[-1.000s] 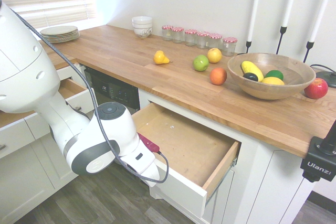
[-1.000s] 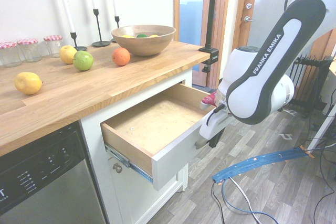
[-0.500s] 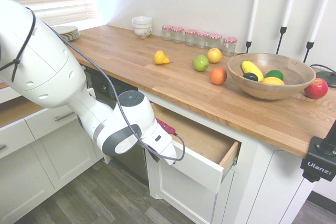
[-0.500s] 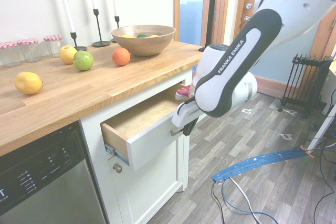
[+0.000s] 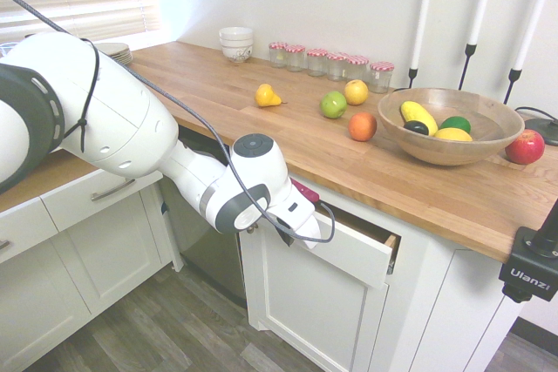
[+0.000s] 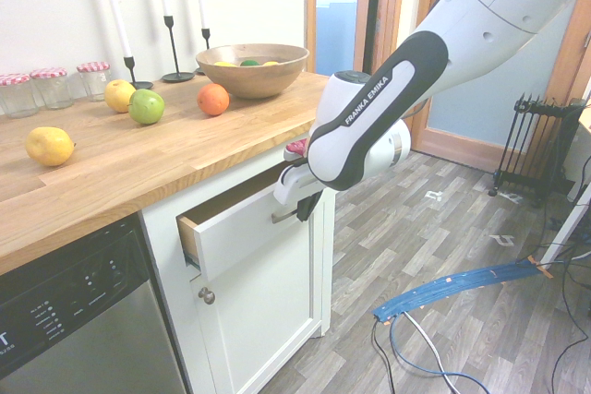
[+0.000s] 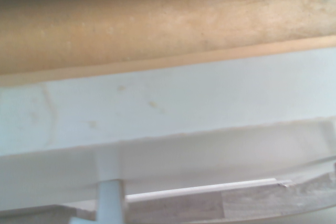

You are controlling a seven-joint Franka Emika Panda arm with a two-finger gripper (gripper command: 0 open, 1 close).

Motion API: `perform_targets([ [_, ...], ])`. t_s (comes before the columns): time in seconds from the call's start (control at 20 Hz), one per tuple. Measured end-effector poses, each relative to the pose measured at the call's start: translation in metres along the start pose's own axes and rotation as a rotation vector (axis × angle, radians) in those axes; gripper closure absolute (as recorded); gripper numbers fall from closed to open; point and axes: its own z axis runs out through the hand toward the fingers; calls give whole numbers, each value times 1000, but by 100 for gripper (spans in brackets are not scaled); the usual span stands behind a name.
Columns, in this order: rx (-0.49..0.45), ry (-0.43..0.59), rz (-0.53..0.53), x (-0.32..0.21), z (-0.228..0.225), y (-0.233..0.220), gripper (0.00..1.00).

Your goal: Close the drawer

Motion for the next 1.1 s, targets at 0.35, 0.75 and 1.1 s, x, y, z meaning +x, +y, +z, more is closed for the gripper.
perform_targets([
  [0.35,6,-9,9,-1,15,-27,100],
  [0.75,23,8,8,2,7,-43,100],
  [1.1,25,13,11,5,6,-47,100],
])
